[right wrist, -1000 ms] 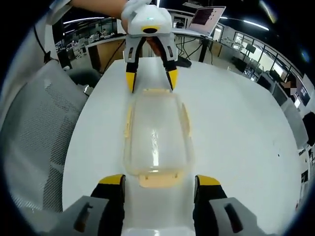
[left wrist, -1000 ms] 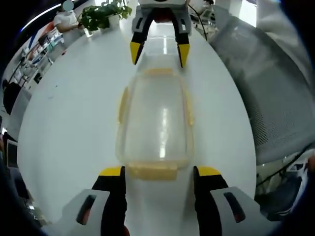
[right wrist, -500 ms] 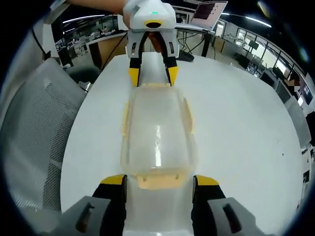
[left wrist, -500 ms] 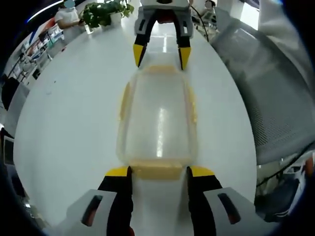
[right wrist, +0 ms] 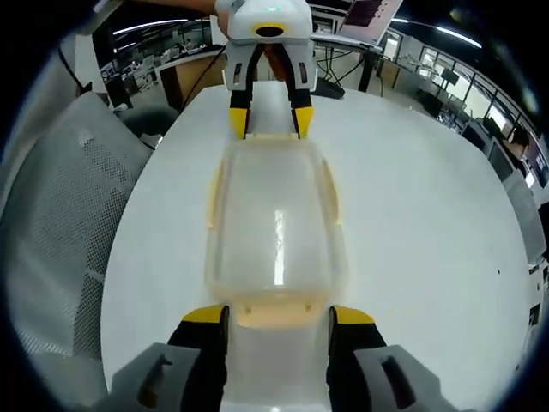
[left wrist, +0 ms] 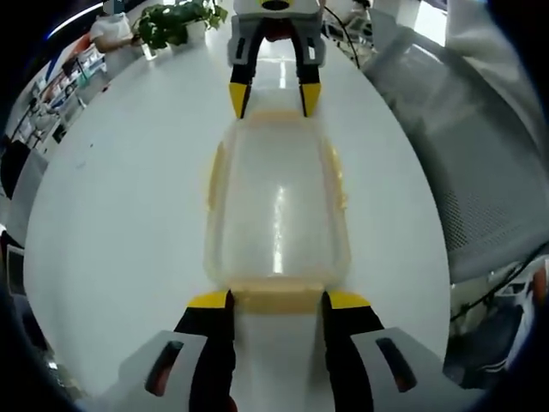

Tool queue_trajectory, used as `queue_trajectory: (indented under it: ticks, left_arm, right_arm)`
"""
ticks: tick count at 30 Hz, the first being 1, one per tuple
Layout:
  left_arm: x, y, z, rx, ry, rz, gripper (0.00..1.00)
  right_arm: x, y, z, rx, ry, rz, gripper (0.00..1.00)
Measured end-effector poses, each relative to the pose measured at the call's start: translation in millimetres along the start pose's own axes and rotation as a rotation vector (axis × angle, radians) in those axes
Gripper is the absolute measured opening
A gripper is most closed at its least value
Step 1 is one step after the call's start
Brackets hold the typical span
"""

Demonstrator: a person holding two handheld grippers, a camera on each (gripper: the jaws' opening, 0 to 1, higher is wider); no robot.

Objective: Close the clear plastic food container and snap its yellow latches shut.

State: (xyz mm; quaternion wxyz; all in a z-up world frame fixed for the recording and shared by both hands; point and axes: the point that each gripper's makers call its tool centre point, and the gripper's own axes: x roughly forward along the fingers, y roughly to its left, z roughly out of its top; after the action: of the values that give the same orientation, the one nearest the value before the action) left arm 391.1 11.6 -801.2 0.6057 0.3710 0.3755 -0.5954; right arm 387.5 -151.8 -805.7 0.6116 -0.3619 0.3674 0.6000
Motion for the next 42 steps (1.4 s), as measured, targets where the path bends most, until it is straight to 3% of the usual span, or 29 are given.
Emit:
queue_trajectory:
  ticks: [5, 21, 42]
  left_arm:
    - [-0.5, 0.0, 0.4, -0.005, 0.003, 0.004, 0.39]
    - [-4.3, -1.0, 0.9, 0.012, 0.024, 0.012, 0.37]
    - [-37.5, -6.5, 20.4, 0.019, 0.029, 0.004, 0.37]
  right_arm:
    - [0.6, 5.1, 2.2, -0.047, -0.004, 0.018, 0.37]
    - [-1.0, 4.1, 3.8, -0.048, 0.005, 0.007, 0.36]
    - [-39.0, 8.3, 21.4, -0.031, -0.01, 0.047, 0.36]
